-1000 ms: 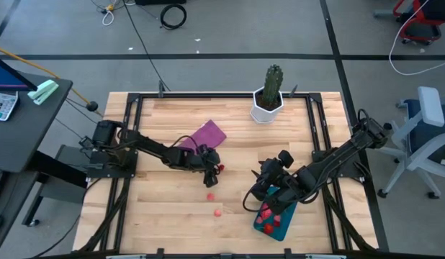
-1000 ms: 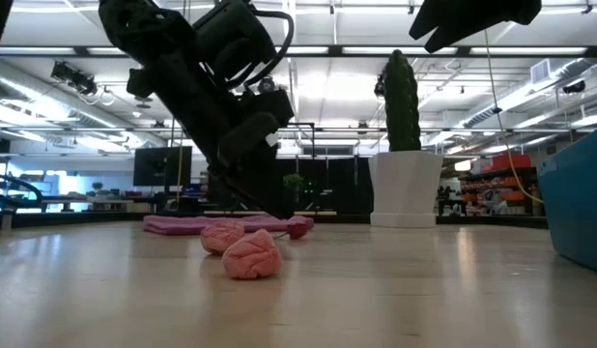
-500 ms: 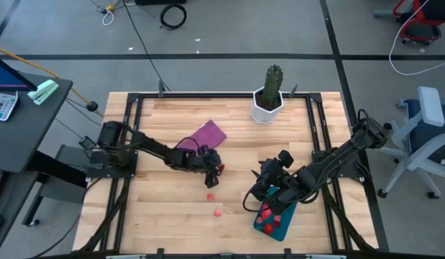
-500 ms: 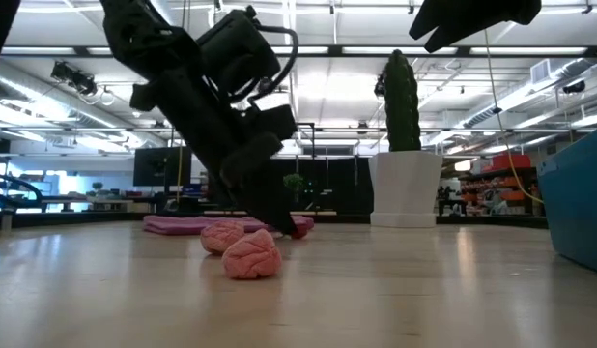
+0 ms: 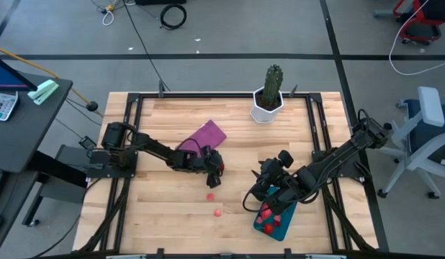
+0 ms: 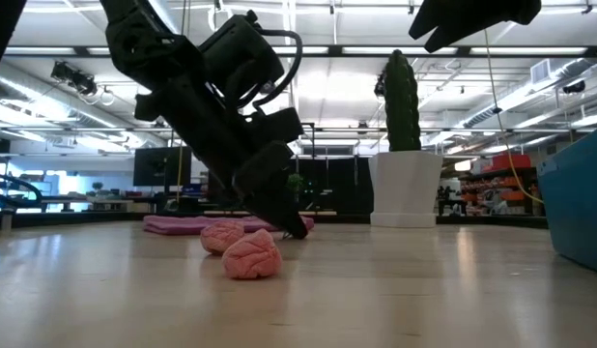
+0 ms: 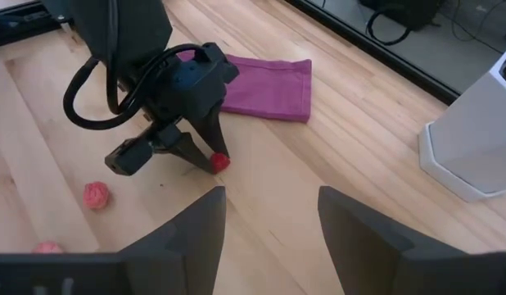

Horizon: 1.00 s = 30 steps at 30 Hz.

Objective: Pick and placing Produce into tupperware
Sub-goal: Put the cherry into the blue bin

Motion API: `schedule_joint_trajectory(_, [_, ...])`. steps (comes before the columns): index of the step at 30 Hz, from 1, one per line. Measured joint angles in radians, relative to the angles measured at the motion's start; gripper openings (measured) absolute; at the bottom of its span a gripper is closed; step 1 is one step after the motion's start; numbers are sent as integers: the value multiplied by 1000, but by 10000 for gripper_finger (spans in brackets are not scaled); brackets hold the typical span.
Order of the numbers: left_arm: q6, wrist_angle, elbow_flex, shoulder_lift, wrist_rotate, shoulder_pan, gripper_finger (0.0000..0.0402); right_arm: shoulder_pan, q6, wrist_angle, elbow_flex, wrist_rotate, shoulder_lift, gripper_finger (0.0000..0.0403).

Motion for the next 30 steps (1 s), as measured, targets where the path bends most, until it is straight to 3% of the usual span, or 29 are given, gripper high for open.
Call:
schedule_joint_trajectory(6, [0, 15, 0, 1, 0, 0, 38, 0, 0, 0, 0, 0, 0, 203])
schedule_joint_trajectory(14, [9, 249, 30, 5, 42, -44, 37, 0, -76, -25, 0, 45, -13, 203])
schedule_joint_trajectory(18, [105, 238, 148, 4, 97, -81, 36, 0, -74, -65, 0, 115, -39, 203])
schedule_joint_trajectory(23, [193, 58, 326, 3, 167, -133, 36, 6, 26, -247, 0, 131, -153, 203])
schedule_joint_trajectory(27, [250, 39, 438, 40, 176, -176, 36, 36, 111, -336, 0, 48, -280, 203])
schedule_joint_trajectory(30, [256, 29, 551, 134, 214, -201, 36, 75, 116, -335, 0, -56, -366, 203])
